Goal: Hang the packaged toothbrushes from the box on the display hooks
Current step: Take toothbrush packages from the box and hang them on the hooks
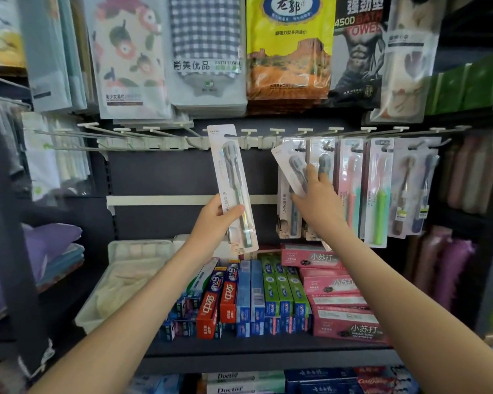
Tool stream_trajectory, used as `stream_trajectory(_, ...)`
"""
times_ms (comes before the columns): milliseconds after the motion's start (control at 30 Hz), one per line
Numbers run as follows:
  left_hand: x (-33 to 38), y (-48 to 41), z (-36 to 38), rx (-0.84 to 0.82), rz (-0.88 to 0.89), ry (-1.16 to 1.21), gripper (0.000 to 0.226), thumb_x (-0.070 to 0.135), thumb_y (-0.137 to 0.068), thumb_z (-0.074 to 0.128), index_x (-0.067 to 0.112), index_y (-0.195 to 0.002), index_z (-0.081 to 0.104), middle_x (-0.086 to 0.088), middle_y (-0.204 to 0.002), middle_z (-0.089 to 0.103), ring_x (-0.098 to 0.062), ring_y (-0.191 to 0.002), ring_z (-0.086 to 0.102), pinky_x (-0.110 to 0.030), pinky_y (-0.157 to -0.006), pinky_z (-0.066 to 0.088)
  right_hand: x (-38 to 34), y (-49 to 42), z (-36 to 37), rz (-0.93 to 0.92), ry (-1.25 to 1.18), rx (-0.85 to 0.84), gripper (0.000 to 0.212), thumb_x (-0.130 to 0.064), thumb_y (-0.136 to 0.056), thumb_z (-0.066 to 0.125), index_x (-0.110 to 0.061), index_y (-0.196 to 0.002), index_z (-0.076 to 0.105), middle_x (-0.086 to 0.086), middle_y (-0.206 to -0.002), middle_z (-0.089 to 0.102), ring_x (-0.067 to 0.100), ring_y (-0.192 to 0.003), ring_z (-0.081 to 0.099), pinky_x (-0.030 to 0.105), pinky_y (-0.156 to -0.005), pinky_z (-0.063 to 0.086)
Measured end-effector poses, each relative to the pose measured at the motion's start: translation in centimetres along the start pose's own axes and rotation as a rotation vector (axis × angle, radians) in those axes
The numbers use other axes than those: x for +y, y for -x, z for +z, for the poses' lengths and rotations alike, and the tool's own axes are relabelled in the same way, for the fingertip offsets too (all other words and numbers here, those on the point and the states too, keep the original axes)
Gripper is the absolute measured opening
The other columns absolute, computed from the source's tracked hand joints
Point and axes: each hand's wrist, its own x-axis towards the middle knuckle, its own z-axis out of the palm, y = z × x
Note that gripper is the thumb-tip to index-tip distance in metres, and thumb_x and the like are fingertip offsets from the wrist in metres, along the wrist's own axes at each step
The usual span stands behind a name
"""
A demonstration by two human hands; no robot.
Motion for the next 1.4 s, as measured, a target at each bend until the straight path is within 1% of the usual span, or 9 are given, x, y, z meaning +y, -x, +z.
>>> stream_trajectory(100,-0.1,0.1,0.0,0.002,-0.012,-0.001,0.028,0.014,-0.095,0.058,0.019,-0.123,0.057,0.005,-0.107,0.067,-0.008,-0.094,0.064,-0.02,-0.074,0.051,-0.8,-0.4,0.3,0.011,0.029,0.006,0.073,-0.035,-0.094,0.057,-0.011,-0.15,0.016,0.016,-0.141,0.037,0.032,-0.117,0.05,0.033,-0.072,0.044)
stream_trajectory(367,-0.8,0.7,-0.2,-0.024,-0.019,-0.039,0.035,0.014,-0.095,0.058,0.017,-0.129,0.055,0.002,-0.117,0.066,-0.01,-0.102,0.063,-0.021,-0.082,0.052,-1.9,-0.9,0.8,0.107,-0.036,0.017,0.068,-0.035,-0.092,0.061,-0.003,-0.14,0.025,0.018,-0.137,0.041,0.036,-0.109,0.057,0.037,-0.074,0.047)
stream_trajectory(533,-0.9,1.1,0.0,-0.043,-0.008,-0.051,0.035,0.013,-0.095,0.057,0.016,-0.13,0.054,0.006,-0.115,0.065,-0.002,-0.096,0.062,-0.01,-0.069,0.05,-2.5,-1.1,1.7,0.165,-0.144,0.009,0.079,-0.036,-0.088,0.067,-0.005,-0.142,0.019,0.017,-0.13,0.047,0.037,-0.104,0.059,0.035,-0.067,0.042)
stream_trajectory(667,-0.9,1.5,0.0,-0.068,-0.001,-0.052,0.032,0.014,-0.096,0.057,0.02,-0.126,0.054,0.01,-0.108,0.066,0.001,-0.09,0.064,-0.009,-0.067,0.049,-2.7,-0.9,2.3,0.215,-0.178,-0.017,0.088,-0.039,-0.086,0.068,-0.005,-0.146,0.013,0.018,-0.137,0.043,0.036,-0.112,0.055,0.038,-0.073,0.047)
stream_trajectory(900,-1.7,1.7,0.0,-0.111,0.023,-0.088,0.03,0.015,-0.095,0.058,0.024,-0.124,0.056,0.01,-0.105,0.069,-0.004,-0.095,0.066,-0.018,-0.081,0.053,-3.2,3.0,1.5,0.0,-0.463,0.068,0.068,-0.022,-0.095,0.056,-0.007,-0.149,0.017,0.017,-0.146,0.035,0.03,-0.13,0.042,0.038,-0.102,0.041)
stream_trajectory(1067,-1.7,1.4,1.9,-0.156,0.063,-0.2,0.023,0.024,-0.094,0.061,0.036,-0.114,0.057,0.011,-0.103,0.07,-0.004,-0.094,0.065,-0.025,-0.083,0.052,-5.2,5.2,0.3,-0.133,-0.535,-0.018,0.069,-0.045,-0.092,0.056,-0.021,-0.146,0.022,0.009,-0.133,0.049,0.021,-0.114,0.055,0.045,-0.089,0.051)
stream_trajectory(1233,-1.4,1.1,3.5,-0.154,0.12,-0.268,0.018,0.029,-0.094,0.061,0.045,-0.102,0.056,-0.008,-0.096,0.07,-0.019,-0.088,0.065,-0.039,-0.076,0.051,-5.4,4.7,-0.6,-0.079,-0.542,0.013,0.079,-0.029,-0.087,0.068,-0.014,-0.147,0.019,0.014,-0.142,0.038,0.026,-0.123,0.047,0.03,-0.088,0.042)
stream_trajectory(1333,-1.4,0.9,3.9,-0.183,0.141,-0.29,0.017,0.028,-0.093,0.064,0.03,-0.109,0.059,0.019,-0.081,0.066,0.003,-0.075,0.061,-0.015,-0.063,0.046,-4.9,4.3,-1.3,-0.079,-0.528,0.018,0.078,-0.022,-0.087,0.066,-0.014,-0.148,0.018,0.012,-0.145,0.033,0.022,-0.12,0.045,0.026,-0.085,0.037)
stream_trajectory(1400,-1.1,0.6,4.1,-0.152,0.178,-0.341,0.028,0.03,-0.092,0.064,0.025,-0.118,0.057,0.015,-0.104,0.065,0.0,-0.094,0.06,-0.016,-0.08,0.049,-4.1,3.7,-1.7,-0.085,-0.491,0.015,0.078,-0.018,-0.086,0.065,-0.018,-0.149,0.019,0.011,-0.14,0.035,0.019,-0.112,0.044,0.026,-0.086,0.036)
